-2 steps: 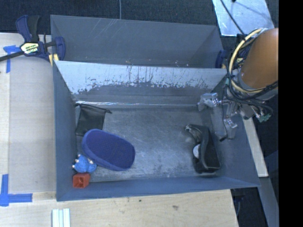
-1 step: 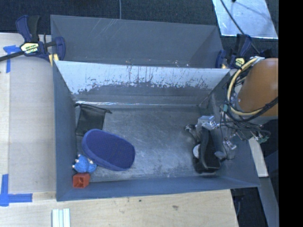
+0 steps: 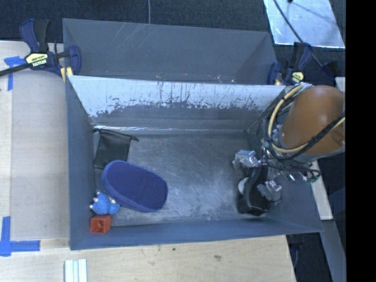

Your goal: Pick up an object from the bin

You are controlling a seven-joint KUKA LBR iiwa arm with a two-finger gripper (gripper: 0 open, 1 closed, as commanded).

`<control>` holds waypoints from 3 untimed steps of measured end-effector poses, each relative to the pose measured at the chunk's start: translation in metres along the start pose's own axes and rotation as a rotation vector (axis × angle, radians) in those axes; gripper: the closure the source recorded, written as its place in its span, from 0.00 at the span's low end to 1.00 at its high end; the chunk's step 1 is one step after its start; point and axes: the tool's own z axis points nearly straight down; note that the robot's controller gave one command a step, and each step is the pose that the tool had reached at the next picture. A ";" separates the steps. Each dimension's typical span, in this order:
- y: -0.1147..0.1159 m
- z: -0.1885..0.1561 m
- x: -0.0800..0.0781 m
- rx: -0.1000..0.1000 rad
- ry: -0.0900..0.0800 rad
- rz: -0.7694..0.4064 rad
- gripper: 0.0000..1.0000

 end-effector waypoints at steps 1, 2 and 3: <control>0.000 0.009 -0.010 -0.007 0.030 -0.024 0.00; -0.004 0.003 -0.014 0.003 0.019 -0.022 1.00; -0.034 -0.053 -0.032 0.001 -0.004 -0.024 1.00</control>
Offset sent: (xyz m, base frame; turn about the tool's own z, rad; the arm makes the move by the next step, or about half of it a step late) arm 0.0105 0.0123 -0.0156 -0.0281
